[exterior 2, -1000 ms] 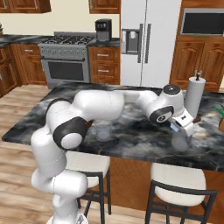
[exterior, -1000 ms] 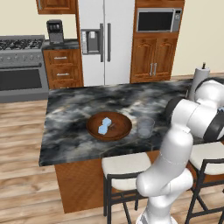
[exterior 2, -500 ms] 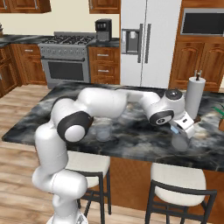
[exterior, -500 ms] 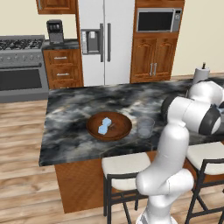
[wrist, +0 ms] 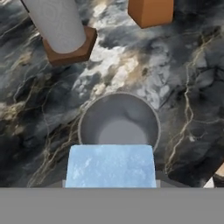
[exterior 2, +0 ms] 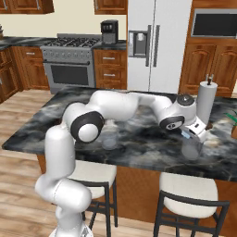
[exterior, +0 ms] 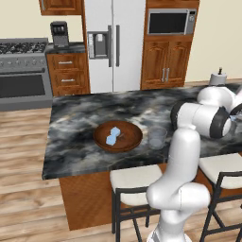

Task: There are four ice cubes in the ice bowl. Place two ice cubes in each glass of water.

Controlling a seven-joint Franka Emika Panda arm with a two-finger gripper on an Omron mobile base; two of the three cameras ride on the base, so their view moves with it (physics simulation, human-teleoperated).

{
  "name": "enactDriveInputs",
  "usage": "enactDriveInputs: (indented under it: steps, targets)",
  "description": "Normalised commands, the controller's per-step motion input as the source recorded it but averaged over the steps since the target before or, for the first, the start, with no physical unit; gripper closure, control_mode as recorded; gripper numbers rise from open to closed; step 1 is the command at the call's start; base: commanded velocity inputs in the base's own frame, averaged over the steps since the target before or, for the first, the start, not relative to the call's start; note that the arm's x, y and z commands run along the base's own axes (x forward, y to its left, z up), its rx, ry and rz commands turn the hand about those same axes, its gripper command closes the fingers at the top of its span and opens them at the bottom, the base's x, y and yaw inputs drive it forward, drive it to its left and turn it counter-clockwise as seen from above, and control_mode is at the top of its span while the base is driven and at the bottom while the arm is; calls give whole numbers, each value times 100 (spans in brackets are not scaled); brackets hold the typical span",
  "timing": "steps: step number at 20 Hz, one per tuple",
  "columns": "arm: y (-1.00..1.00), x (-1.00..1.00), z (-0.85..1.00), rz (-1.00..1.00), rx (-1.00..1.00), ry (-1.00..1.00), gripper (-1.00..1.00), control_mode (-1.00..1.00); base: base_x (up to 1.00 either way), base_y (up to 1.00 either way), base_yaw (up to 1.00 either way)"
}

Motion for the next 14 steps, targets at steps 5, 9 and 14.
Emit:
enactDriveInputs:
  steps: [5, 9, 14]
  targets:
    - [-32, 9, -21, 7, 0, 0, 100, -100, 0, 0, 0]
    - [-13, 12, -20, 3, 0, 0, 100, -100, 0, 0, 0]
    - [0, 26, -18, 1, -2, 1, 100, -100, 0, 0, 0]
